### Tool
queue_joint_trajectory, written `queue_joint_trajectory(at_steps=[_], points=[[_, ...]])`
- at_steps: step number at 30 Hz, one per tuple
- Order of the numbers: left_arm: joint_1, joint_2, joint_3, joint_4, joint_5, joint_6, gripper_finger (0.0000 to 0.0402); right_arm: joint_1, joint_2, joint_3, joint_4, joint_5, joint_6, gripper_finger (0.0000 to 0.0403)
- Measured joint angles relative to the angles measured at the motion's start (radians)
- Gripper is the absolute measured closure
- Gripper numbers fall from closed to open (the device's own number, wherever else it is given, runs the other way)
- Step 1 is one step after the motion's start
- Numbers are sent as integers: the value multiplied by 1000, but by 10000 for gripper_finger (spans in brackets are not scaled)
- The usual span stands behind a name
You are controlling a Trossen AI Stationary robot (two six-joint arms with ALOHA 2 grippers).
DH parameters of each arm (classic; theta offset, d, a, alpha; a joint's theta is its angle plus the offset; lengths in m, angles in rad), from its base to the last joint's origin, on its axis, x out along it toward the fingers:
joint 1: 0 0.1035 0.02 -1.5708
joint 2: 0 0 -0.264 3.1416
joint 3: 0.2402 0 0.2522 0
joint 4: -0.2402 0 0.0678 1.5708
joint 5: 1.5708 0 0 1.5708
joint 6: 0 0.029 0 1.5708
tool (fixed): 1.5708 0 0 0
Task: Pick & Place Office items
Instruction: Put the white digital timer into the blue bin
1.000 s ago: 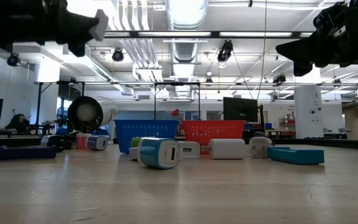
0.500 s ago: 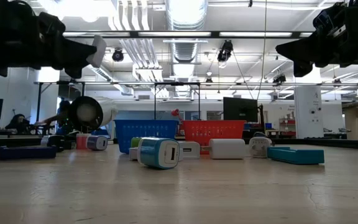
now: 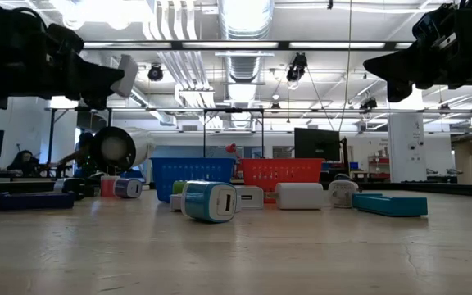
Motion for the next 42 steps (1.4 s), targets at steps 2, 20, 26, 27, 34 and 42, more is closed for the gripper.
queue_joint_trajectory(at_steps=[2, 20, 26, 27, 34, 42], points=[[0, 1, 12, 33, -2, -30, 266, 0, 0, 0, 0, 0, 0, 390], [-131, 542, 624, -620, -293, 25, 266, 0, 0, -2, 1, 0, -4, 390], [-193, 814, 702, -624, -273, 60, 266, 0, 0, -5, 0, 0, -5, 390], [-201, 849, 710, -626, -265, 71, 266, 0, 0, -5, 0, 0, -5, 390], [-242, 1063, 771, -632, -260, 91, 266, 0, 0, -5, -1, 0, -9, 390], [-256, 1208, 814, -636, -260, 92, 266, 0, 0, -5, 0, 0, -9, 390]])
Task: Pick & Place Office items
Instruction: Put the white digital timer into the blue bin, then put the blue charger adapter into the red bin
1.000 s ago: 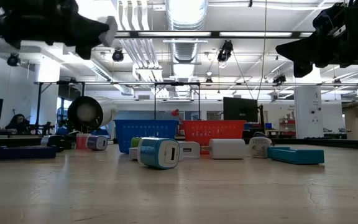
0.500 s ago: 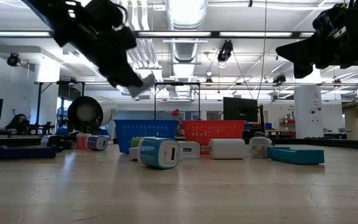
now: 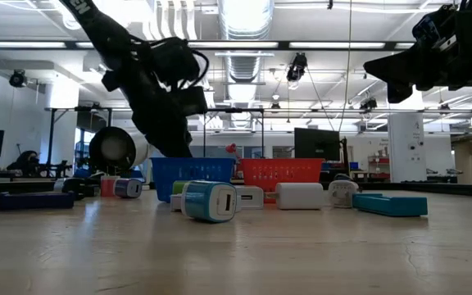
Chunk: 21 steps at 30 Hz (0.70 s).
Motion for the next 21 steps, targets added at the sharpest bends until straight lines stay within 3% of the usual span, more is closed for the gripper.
queue_joint_trajectory(at_steps=[10, 17, 21], points=[[-1, 17, 7, -8, 0, -15, 265, 0, 0, 0, 0, 0, 1, 390], [-1, 12, 15, -9, 0, -19, 145, 0, 0, 0, 0, 0, 1, 390], [-1, -17, 32, -31, 0, -19, 107, 0, 0, 0, 0, 0, 3, 390]])
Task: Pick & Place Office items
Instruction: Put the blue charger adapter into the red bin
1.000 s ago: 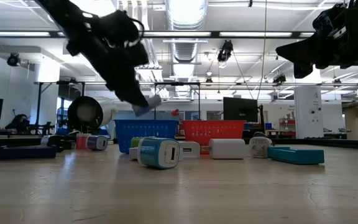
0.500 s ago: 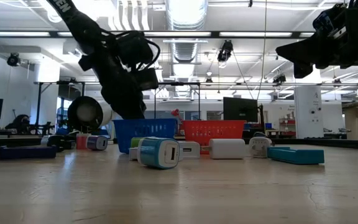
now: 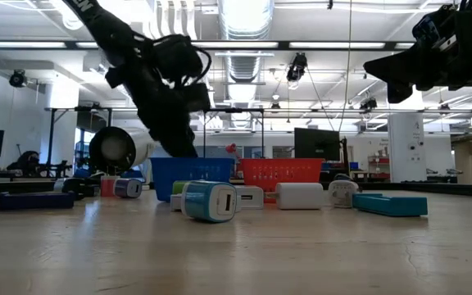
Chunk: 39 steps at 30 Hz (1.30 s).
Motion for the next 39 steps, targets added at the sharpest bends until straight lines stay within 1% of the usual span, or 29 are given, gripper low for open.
queue_joint_trajectory(at_steps=[2, 5, 8, 11, 15, 18, 20, 21, 22, 24, 27, 30, 35, 39], points=[[0, -44, 6, -19, 9, 8, 102, 0, 0, 0, 0, 0, 0, 390], [-1, -149, -4, -10, 45, 37, 105, 0, 0, 0, 0, 0, -3, 390], [-9, -280, -54, 91, 74, 81, 120, 0, 0, 0, 1, 0, -3, 390], [-13, -416, -149, 221, 80, 106, 150, 0, 0, 0, 8, 0, -3, 390], [-14, -604, -309, 333, 95, 170, 218, 0, -1, 0, 8, 9, -3, 390], [-17, -741, -429, 408, 91, 183, 288, 0, -1, 0, 8, 45, -3, 390], [-17, -831, -491, 423, 23, 165, 341, 0, -1, 0, 8, 64, -1, 390], [-17, -876, -518, 422, -23, 131, 368, 0, -1, 0, 8, 75, -1, 390], [-17, -916, -541, 424, -49, 88, 384, 0, -1, 0, 9, 79, 0, 390], [-17, -994, -584, 437, -48, 43, 392, 0, 0, 0, 9, 80, 0, 390], [-22, -1090, -641, 443, 11, 31, 397, 0, 0, 0, 10, 81, -3, 390], [-22, -1163, -691, 443, -8, 28, 398, 0, 0, 0, 10, 81, -2, 390], [-22, -1239, -766, 463, -8, 85, 399, 0, 0, 0, 10, 111, 0, 390], [-22, -1281, -826, 486, -8, 116, 398, 0, 0, 0, 10, 112, -3, 390]])
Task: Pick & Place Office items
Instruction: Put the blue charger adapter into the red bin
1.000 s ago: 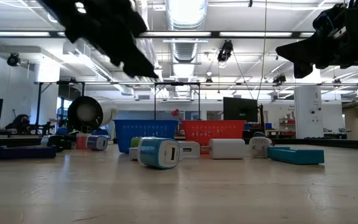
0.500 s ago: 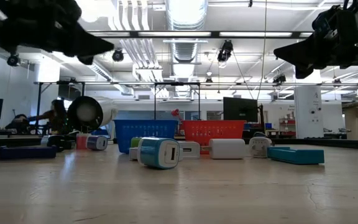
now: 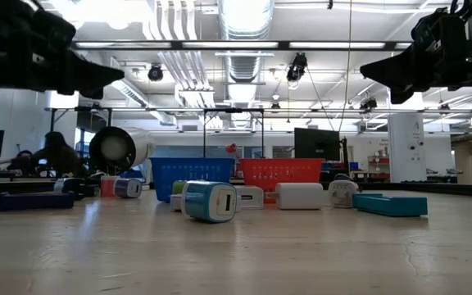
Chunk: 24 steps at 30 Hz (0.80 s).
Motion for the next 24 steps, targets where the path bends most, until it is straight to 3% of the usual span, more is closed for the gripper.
queue_joint_trajectory(at_steps=[13, 19, 24], points=[[1, -1, -19, -9, -12, 5, 392, 0, 0, 0, -1, 35, -4, 390], [1, 6, -19, -2, -26, -10, 391, -1, 23, 48, -41, 238, 95, 390], [1, 6, -19, 32, -29, -26, 390, -31, 155, 279, -379, 375, 151, 390]])
